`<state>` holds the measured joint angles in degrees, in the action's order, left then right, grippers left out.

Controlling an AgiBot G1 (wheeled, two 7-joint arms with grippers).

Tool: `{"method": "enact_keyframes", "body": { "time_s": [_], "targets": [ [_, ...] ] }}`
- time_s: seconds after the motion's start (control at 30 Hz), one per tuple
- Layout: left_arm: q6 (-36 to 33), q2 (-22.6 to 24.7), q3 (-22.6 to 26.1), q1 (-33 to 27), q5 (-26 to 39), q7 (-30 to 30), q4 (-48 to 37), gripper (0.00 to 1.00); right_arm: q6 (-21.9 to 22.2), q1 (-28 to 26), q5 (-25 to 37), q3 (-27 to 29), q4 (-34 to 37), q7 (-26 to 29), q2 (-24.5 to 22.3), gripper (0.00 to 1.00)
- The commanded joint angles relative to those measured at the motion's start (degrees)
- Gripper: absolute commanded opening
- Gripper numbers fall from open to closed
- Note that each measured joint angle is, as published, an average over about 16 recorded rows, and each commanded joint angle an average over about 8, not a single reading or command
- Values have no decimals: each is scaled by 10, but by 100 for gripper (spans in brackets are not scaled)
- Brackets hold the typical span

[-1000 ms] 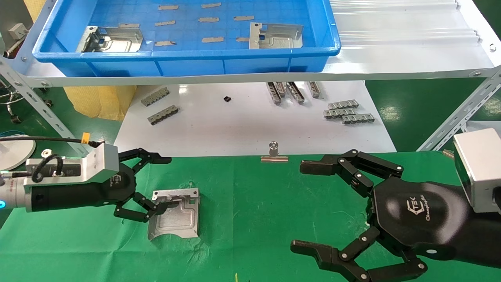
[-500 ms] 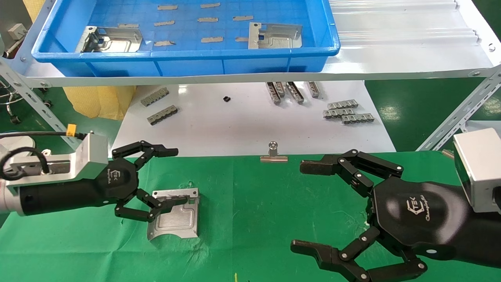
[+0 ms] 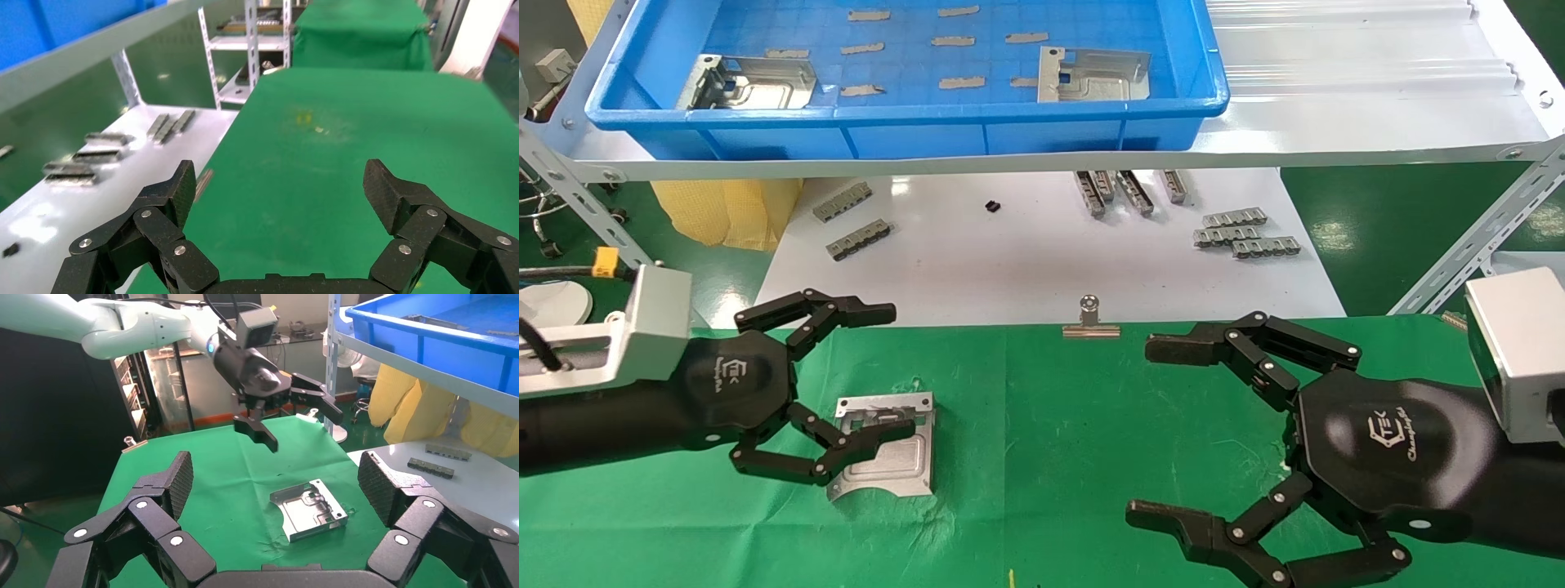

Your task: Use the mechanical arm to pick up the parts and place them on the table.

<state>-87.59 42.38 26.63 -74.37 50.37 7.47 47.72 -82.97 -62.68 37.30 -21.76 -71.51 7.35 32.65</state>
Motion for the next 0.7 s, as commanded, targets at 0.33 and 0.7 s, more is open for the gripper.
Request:
{"method": "enact_keyframes", "body": {
  "time_s": [0.33, 0.7],
  "targets": [
    [10, -38, -54, 66, -44, -93, 133, 100, 0, 0, 0, 0, 0, 0, 0, 100],
    [18, -72, -104, 125, -83, -178, 253, 100, 0, 0, 0, 0, 0, 0, 0, 100]
  ]
}}
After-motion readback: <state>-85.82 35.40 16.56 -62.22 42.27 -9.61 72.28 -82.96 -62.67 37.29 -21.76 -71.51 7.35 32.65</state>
